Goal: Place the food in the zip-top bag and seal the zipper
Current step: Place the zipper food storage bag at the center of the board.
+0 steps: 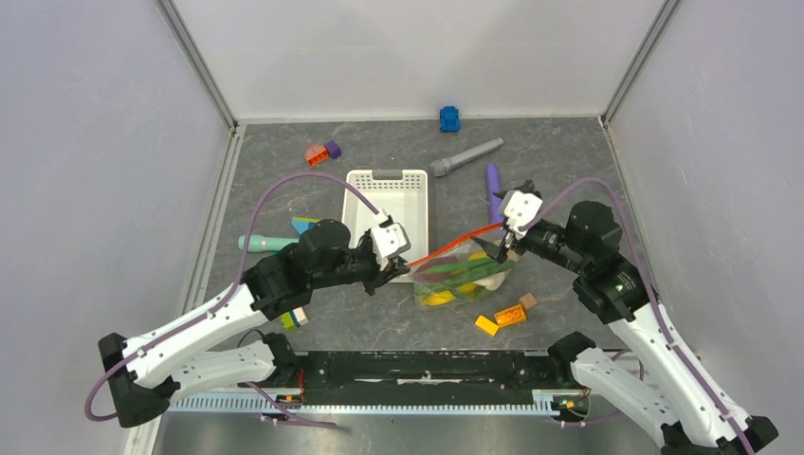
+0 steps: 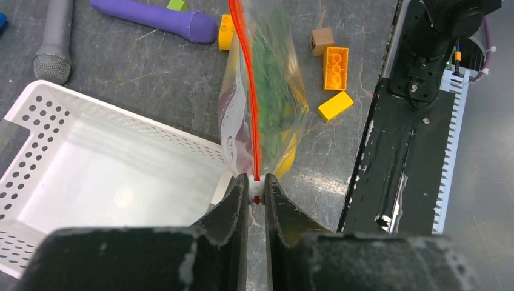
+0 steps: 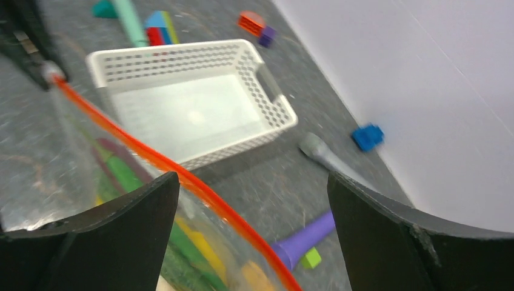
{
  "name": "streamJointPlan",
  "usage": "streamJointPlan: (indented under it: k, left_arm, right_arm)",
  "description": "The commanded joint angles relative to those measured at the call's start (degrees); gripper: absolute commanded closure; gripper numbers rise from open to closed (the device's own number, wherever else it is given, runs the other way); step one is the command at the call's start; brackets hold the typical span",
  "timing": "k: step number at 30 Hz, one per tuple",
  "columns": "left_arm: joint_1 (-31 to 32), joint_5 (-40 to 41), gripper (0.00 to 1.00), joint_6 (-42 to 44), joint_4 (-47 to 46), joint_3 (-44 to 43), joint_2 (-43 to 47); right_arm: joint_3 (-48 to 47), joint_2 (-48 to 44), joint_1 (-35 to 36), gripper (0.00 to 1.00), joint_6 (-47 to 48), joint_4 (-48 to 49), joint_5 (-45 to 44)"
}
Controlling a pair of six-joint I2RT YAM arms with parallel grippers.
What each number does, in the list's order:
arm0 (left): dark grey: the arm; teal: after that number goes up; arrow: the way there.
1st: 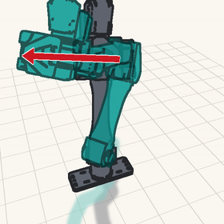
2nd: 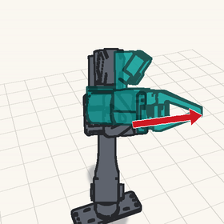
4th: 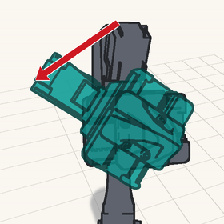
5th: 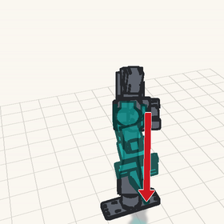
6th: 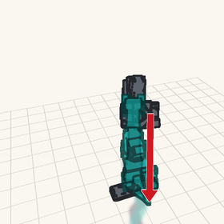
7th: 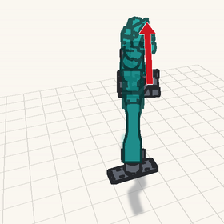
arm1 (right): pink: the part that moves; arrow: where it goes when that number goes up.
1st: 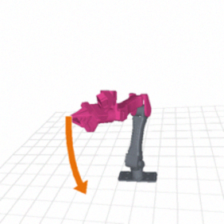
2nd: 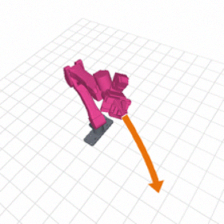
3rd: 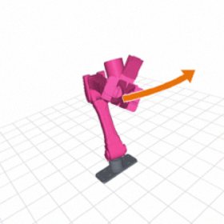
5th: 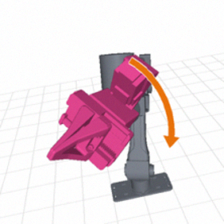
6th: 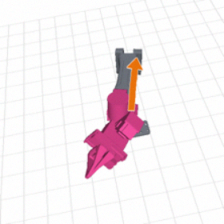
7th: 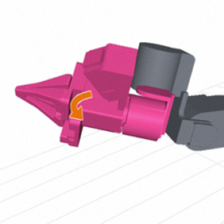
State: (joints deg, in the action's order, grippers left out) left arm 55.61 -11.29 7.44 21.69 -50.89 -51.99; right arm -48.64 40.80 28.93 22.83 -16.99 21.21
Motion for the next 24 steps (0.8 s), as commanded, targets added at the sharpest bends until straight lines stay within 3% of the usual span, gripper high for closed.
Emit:
streamJointPlan:
  k: [1, 12, 18, 20, 22, 23, 24]
  left_arm:
    - [-0.18, -1.74, 0.86, 3.73, -3.24, 0.84, 2.45]
    - [-0.2, -1.98, 0.84, 4.78, -3.15, 1.33, 4.13]
    - [-0.2, -1.38, 0.82, 5.06, -2.98, 0.67, 3.91]
    - [-0.17, -1.38, 0.81, 5.29, -2.88, 0.29, 3.78]
    - [-0.19, -1.37, 0.79, 5.58, -2.89, -0.03, 3.53]
    - [-0.17, -1.25, 0.74, 5.62, -2.88, -0.23, 3.42]
    - [-0.17, -0.88, 0.66, 5.58, -2.89, -0.38, 3.33]
  right_arm:
    - [-6.28, 4.55, -0.02, 0.02, 12.04, -10.0, 20.55]
    - [-9.93, 13.16, 0.01, 0.02, 15.84, -17.71, 21.0]
    - [-10.4, 17.12, 0.08, 0.16, 17.11, -21.56, 19.95]
    - [-10.42, 18.36, 0.08, 0.33, 17.5, -22.63, 19.3]
    - [-11.05, 19.44, 0.08, 0.65, 17.98, -23.41, 18.91]
    - [-11.51, 19.8, 0.04, 0.79, 18.32, -23.64, 19.05]
    - [-12.3, 19.98, 0.07, 0.99, 18.52, -23.71, 19.43]
